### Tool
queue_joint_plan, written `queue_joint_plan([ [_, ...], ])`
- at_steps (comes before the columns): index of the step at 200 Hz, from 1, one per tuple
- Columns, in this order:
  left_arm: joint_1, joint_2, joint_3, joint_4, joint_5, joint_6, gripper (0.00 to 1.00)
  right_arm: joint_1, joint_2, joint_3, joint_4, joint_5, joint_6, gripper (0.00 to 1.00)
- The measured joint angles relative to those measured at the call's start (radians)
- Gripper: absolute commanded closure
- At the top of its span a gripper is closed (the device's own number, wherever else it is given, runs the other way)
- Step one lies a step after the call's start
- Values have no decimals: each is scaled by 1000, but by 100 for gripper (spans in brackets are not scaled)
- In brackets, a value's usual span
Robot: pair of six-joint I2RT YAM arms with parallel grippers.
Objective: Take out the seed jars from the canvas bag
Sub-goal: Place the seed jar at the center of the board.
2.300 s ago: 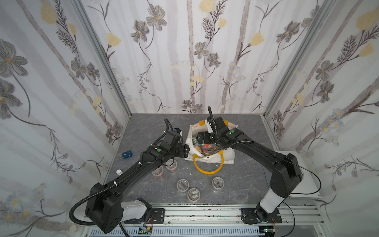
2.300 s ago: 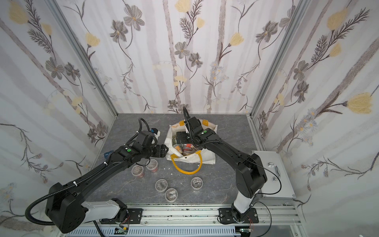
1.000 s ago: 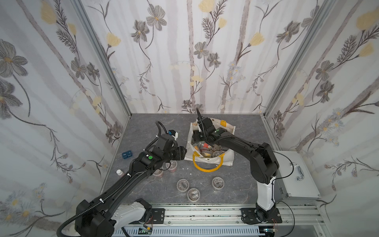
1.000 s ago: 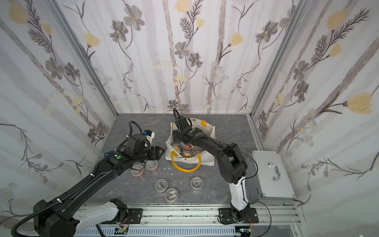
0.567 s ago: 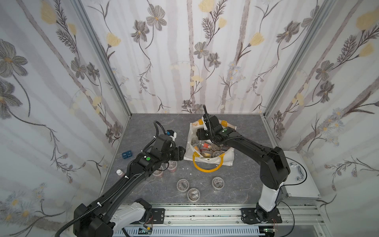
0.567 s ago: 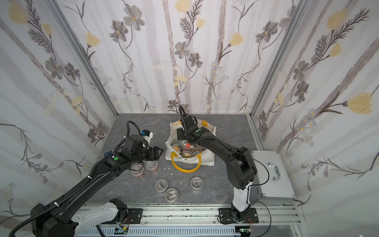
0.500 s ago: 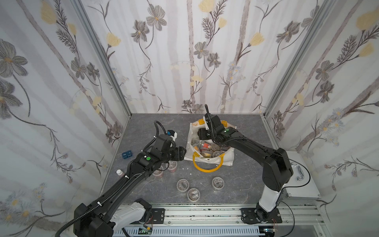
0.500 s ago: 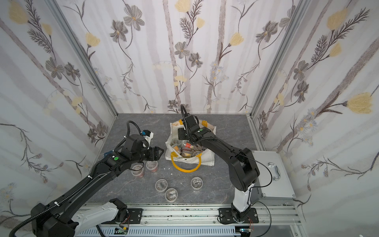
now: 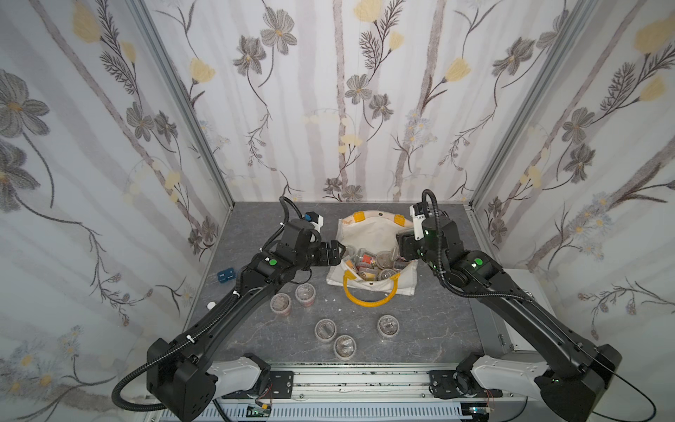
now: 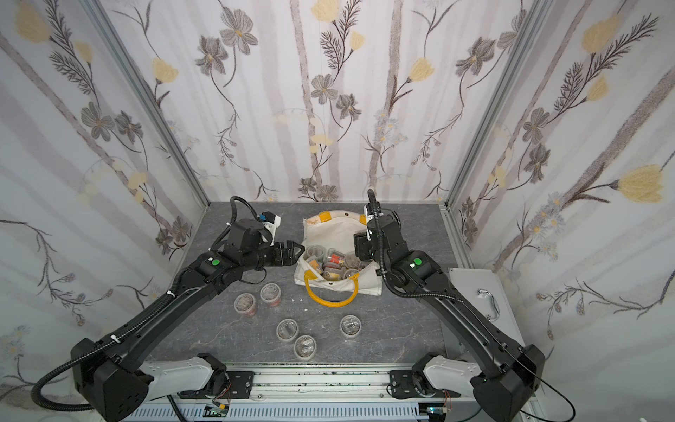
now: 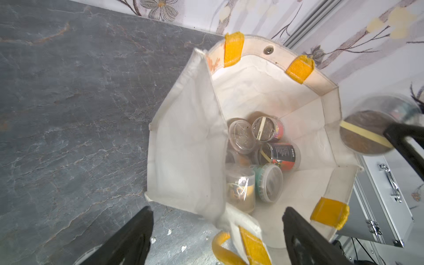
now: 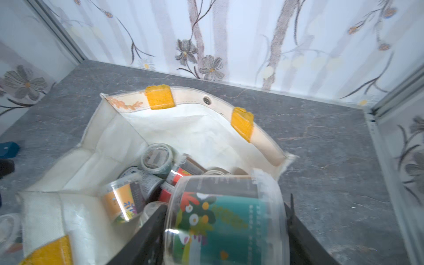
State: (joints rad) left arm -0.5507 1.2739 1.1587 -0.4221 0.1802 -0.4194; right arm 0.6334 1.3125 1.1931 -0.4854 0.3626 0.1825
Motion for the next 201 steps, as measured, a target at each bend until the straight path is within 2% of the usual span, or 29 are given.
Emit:
queue_joint_plan([
  [26,0,98,90,-22,-63,38,7,-62,-92,-55,-42,62,1,38],
  [38,0,140,127,-30,-103,64,11,-95,-131,-80,-50,71,26,39],
  [65,-2,233,187,-68,-179,105,33,-173,-204,-163,-69,69,77,39],
  [82,-2,262,201,-63,-198,111,51,-209,-210,-218,-79,57,96,38],
  [103,3,286,212,-63,-218,126,79,-228,-164,-262,-75,45,122,38],
  [129,32,299,233,-64,-243,114,100,-233,-76,-299,-56,31,145,39],
  [198,206,316,258,-64,-273,53,100,-243,187,-316,24,31,193,38],
  [201,211,317,260,-64,-271,52,93,-245,198,-313,25,31,194,38],
])
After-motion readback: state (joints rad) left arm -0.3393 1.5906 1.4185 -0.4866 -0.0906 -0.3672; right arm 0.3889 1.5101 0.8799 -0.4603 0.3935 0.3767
